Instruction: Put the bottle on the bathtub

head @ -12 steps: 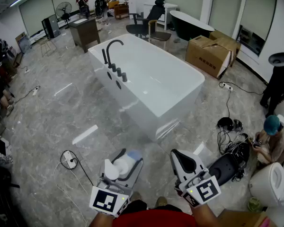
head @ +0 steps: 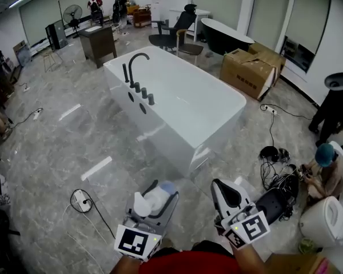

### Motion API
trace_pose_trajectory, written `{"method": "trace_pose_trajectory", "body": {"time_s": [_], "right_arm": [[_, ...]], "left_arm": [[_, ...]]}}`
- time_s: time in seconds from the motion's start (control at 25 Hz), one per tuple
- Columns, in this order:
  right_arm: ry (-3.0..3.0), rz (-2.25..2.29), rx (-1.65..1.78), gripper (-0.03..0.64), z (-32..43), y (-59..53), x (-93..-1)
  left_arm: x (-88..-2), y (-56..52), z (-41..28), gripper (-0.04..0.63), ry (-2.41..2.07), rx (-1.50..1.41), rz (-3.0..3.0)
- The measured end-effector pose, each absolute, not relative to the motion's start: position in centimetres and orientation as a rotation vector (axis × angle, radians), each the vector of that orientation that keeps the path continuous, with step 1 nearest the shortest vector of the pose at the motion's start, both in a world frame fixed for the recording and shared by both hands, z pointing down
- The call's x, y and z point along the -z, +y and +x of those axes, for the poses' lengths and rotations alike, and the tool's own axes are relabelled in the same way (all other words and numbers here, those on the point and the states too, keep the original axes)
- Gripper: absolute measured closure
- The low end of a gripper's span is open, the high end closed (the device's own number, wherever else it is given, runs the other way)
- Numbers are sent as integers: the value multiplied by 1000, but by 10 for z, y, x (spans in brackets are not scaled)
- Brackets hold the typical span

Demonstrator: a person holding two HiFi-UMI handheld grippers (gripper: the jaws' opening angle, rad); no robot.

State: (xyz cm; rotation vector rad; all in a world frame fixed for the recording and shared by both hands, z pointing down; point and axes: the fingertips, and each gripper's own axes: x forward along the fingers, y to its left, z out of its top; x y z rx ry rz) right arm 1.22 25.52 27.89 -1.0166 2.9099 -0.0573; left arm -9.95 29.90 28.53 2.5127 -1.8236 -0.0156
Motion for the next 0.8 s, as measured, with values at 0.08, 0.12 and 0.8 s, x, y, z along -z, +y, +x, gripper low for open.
{"method": "trace_pose_trajectory", "body": {"time_s": [0.08, 0.12, 0.8], "right_arm": [[2908, -1041, 43, 612, 8, 253, -278], [2909, -1051, 36, 612, 6, 251, -278], [2923, -1076, 32, 612, 2, 67, -318]], "left_arm": [[-285, 293, -105, 365, -1808, 23, 2530], [-284, 288, -109, 365, -1807, 28, 2536], [-332, 98, -115, 365, -1794, -150, 2502]]}}
